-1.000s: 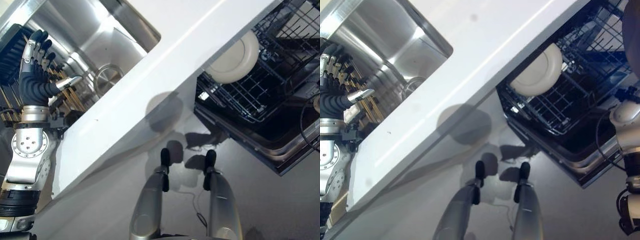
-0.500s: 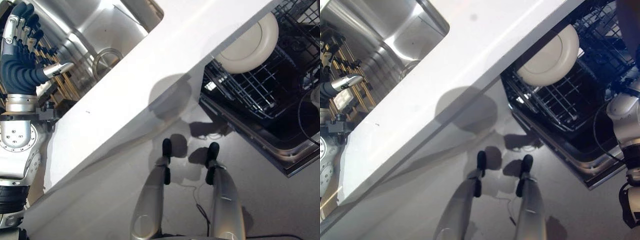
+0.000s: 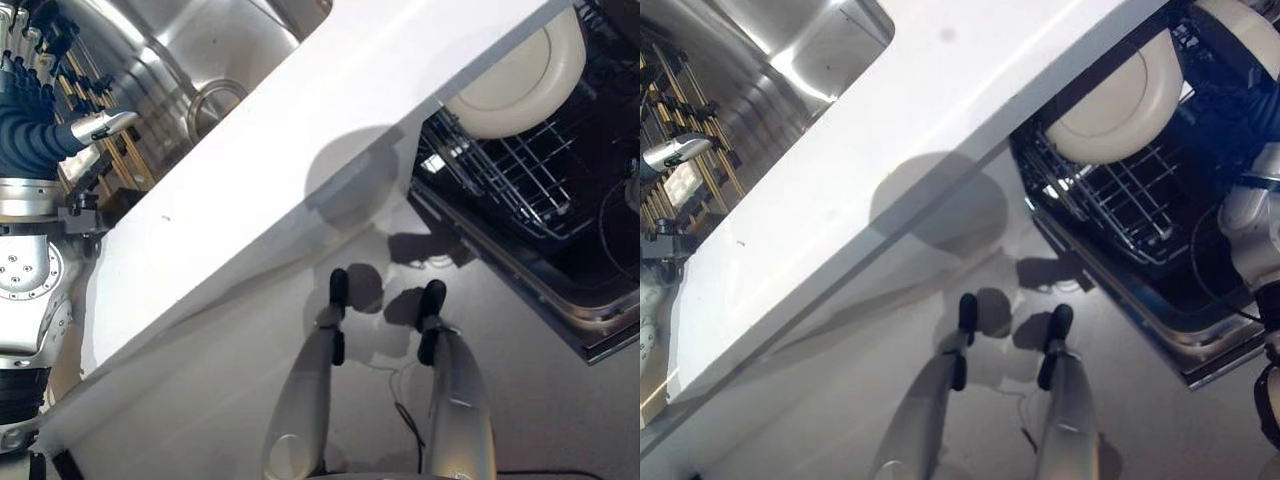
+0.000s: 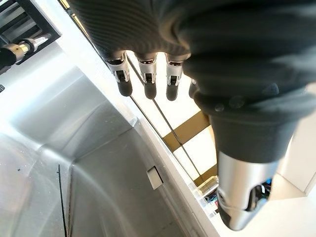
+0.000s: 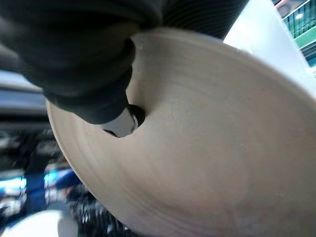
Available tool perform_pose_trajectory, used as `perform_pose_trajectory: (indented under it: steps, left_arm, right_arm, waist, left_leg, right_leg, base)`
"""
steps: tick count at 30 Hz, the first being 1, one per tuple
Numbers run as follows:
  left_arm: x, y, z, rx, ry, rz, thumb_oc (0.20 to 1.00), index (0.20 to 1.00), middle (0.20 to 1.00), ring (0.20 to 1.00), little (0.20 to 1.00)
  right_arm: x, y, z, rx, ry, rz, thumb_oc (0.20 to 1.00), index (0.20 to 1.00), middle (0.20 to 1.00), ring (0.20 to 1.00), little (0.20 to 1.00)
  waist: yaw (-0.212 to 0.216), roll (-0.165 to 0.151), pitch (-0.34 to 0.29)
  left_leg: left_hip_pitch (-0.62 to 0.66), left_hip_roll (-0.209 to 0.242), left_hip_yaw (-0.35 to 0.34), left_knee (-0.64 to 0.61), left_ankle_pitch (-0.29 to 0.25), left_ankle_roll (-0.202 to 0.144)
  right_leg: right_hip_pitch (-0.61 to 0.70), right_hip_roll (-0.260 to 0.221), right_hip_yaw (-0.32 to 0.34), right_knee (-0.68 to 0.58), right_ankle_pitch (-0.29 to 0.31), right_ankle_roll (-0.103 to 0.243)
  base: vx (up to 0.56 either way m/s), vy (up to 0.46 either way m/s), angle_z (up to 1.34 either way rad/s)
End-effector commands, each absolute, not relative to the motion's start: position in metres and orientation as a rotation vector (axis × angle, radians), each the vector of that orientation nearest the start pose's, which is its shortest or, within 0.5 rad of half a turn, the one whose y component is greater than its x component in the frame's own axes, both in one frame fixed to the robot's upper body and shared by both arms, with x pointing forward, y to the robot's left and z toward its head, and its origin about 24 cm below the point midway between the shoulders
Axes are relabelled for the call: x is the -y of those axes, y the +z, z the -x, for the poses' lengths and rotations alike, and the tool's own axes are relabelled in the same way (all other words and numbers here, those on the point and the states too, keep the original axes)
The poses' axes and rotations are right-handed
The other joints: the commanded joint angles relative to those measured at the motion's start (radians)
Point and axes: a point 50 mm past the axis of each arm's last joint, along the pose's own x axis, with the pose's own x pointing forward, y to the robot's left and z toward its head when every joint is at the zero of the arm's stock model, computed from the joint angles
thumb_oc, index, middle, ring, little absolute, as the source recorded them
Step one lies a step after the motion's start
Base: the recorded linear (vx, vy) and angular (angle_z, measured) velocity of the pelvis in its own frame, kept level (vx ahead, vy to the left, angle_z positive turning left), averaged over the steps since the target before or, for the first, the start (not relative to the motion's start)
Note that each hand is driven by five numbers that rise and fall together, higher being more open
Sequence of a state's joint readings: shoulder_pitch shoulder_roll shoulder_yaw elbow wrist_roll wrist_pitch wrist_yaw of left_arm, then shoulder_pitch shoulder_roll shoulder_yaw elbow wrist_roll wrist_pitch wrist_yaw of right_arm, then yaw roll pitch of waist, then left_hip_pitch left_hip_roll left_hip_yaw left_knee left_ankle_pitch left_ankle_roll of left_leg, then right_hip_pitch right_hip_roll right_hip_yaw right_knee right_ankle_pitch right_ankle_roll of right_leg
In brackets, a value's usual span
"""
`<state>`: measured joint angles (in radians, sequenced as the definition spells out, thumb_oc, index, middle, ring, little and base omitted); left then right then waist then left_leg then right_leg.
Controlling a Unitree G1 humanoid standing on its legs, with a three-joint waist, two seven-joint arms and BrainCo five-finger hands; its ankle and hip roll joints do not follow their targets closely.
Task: Pick up plates and place into dishwasher.
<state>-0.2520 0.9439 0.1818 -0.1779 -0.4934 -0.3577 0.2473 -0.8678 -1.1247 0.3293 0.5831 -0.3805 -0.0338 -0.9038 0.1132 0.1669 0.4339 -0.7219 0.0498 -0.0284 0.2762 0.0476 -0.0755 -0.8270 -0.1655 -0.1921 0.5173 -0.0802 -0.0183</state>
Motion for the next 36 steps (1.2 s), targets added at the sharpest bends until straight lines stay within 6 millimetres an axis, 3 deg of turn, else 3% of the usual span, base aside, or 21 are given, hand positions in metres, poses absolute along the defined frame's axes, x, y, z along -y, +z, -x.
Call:
perform_pose_trajectory:
  steps: [1, 12, 21, 22, 24, 25, 36]
  left_arm:
    - [-0.261, 0.182, -0.268, 0.586, 0.129, -0.248, 1.000, 1.000, 1.000, 1.000, 1.000]
    - [-0.262, 0.183, -0.269, 0.600, 0.123, -0.250, 1.000, 1.000, 1.000, 1.000, 1.000]
    - [-0.263, 0.180, -0.266, 0.607, 0.133, -0.245, 1.000, 1.000, 1.000, 1.000, 1.000]
    - [-0.263, 0.181, -0.266, 0.609, 0.132, -0.244, 1.000, 1.000, 1.000, 1.000, 1.000]
    - [-0.264, 0.182, -0.266, 0.611, 0.133, -0.240, 1.000, 1.000, 1.000, 1.000, 1.000]
    - [-0.265, 0.182, -0.266, 0.611, 0.133, -0.238, 1.000, 1.000, 1.000, 1.000, 1.000]
    - [-0.270, 0.178, -0.260, 0.604, 0.157, -0.202, 1.000, 1.000, 1.000, 1.000, 1.000]
  right_arm:
    - [0.337, 0.313, -0.312, 0.776, -1.042, 1.312, 0.200, 0.200, 0.200, 0.200, 0.200]
    - [0.342, 0.294, -0.325, 0.628, -0.949, 1.460, 0.200, 0.200, 0.200, 0.200, 0.200]
    - [0.357, 0.274, -0.323, 0.508, -0.974, 1.434, 0.200, 0.200, 0.200, 0.200, 0.200]
    - [0.358, 0.274, -0.323, 0.503, -0.978, 1.429, 0.269, 0.269, 0.269, 0.269, 0.269]
    - [0.359, 0.274, -0.323, 0.497, -0.984, 1.422, 0.922, 0.922, 0.922, 0.922, 0.922]
    - [0.359, 0.274, -0.323, 0.493, -0.987, 1.415, 1.000, 1.000, 1.000, 1.000, 1.000]
    - [0.360, 0.267, -0.320, 0.483, -0.979, 1.361, 1.000, 1.000, 1.000, 1.000, 1.000]
  waist:
    - [-0.015, -0.089, 0.086]
    - [-0.005, -0.077, 0.086]
    - [-0.006, -0.071, 0.086]
    - [-0.006, -0.071, 0.086]
    - [-0.006, -0.070, 0.086]
    - [-0.007, -0.069, 0.086]
    - [-0.010, -0.066, 0.086]
  left_leg:
    - [-0.123, 0.020, -0.015, 0.162, -0.067, 0.028]
    - [-0.160, 0.009, -0.016, 0.160, -0.057, 0.032]
    - [-0.159, 0.006, -0.011, 0.144, -0.047, 0.032]
    - [-0.156, 0.006, -0.010, 0.141, -0.047, 0.032]
    - [-0.150, 0.007, -0.008, 0.137, -0.044, 0.031]
    - [-0.145, 0.008, -0.007, 0.134, -0.043, 0.031]
    - [-0.071, 0.011, 0.011, 0.098, -0.038, 0.024]
  right_leg:
    - [0.039, 0.001, -0.054, -0.246, 0.130, 0.083]
    - [-0.013, -0.015, -0.045, -0.236, 0.142, 0.089]
    - [-0.022, -0.016, -0.038, -0.241, 0.151, 0.089]
    - [-0.019, -0.015, -0.038, -0.243, 0.152, 0.090]
    - [-0.014, -0.015, -0.038, -0.245, 0.152, 0.090]
    - [-0.011, -0.014, -0.038, -0.246, 0.153, 0.090]
    - [0.063, -0.012, -0.047, -0.280, 0.159, 0.088]
  base:
    - [0.01, 0.001, 0.03]
    - [0.00, 0.003, 0.01]
    - [-0.01, 0.003, 0.00]
    - [-0.03, 0.019, 0.00]
    - [-0.03, 0.025, 0.00]
    - [-0.03, 0.027, 0.01]
    - [-0.04, 0.027, 0.00]
